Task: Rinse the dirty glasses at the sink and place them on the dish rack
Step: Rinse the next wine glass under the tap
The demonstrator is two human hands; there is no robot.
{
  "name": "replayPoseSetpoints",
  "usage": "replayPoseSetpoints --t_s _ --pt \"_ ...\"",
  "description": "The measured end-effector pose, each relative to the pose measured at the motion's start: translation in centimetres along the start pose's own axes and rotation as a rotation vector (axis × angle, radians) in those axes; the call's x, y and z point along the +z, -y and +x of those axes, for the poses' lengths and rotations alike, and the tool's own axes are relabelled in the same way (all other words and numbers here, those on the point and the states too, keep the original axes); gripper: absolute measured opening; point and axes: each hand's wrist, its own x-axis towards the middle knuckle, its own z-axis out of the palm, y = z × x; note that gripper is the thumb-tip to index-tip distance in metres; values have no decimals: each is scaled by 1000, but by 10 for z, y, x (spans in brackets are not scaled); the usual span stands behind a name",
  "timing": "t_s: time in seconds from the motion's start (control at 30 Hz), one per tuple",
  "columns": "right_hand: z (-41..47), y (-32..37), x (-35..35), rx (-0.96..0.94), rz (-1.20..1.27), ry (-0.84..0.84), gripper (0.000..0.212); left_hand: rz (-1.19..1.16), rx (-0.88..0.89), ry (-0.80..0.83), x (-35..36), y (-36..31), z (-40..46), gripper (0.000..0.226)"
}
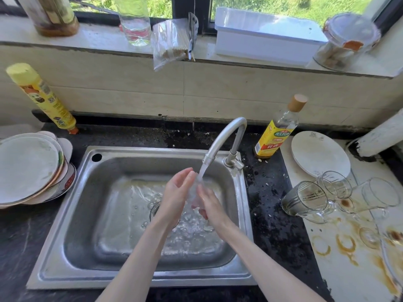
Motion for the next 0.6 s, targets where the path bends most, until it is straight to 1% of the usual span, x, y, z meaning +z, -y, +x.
replayPoseSetpoints --t_s 0.1,0.13,0.2,0.23,0.27,0.3,0.37,0.4,0.43,0.47,0.53,0.57,0.6 --pt "6 2 -12 58 136 -46 57 226 184 86 -8 -6 -5 18" --pt "9 2 -18 57 136 -61 61 344 262 103 -12 -9 -5 20" --pt "13 3 -26 51 104 -59 59 569 449 113 -16 -15 -5 21" --pt "14 6 -28 72 93 -60 55 643 525 141 -17 -18 -3 19" --pt "16 6 -32 82 77 -51 54 689 551 203 -17 -23 -2 18" --pt "15 11 -33 101 68 -38 56 720 506 305 -17 -27 1 19" --pt "15 16 -37 130 29 34 61 796 311 565 -16 -35 4 26" --pt "16 16 -38 155 -6 70 61 868 235 655 -17 -36 7 33" --pt "14 19 -38 185 -27 94 59 943 185 706 -18 -36 10 38" --pt "16 15 -39 206 -50 107 58 982 145 733 -20 -36 12 39" --pt "19 12 -39 202 -87 118 59 953 110 757 -20 -36 14 33" --pt "19 12 -38 171 -100 126 60 924 107 736 -20 -36 13 30" --pt "21 9 -37 132 -111 126 59 892 103 677 -21 -37 11 28"
